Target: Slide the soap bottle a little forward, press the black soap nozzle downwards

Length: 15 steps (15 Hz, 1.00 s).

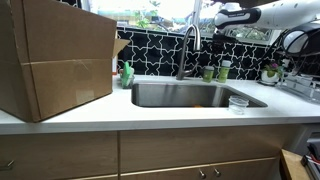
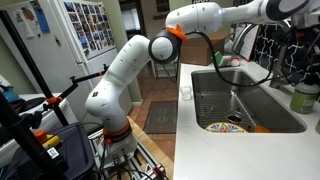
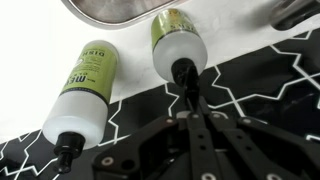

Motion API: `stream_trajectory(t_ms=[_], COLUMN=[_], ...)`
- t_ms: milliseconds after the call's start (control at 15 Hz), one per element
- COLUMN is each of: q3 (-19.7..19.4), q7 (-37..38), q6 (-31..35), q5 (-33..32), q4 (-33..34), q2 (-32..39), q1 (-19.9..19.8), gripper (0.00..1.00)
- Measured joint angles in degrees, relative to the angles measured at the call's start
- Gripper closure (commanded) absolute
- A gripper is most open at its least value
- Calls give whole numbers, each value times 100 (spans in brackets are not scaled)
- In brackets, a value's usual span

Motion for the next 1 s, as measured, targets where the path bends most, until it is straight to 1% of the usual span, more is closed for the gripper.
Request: stream_trajectory(t_ms=[1000], q3=[-2], q7=[0], q6=[-135], q5=[-1], q4=[217], q2=[125], q1=[-53], gripper=[100])
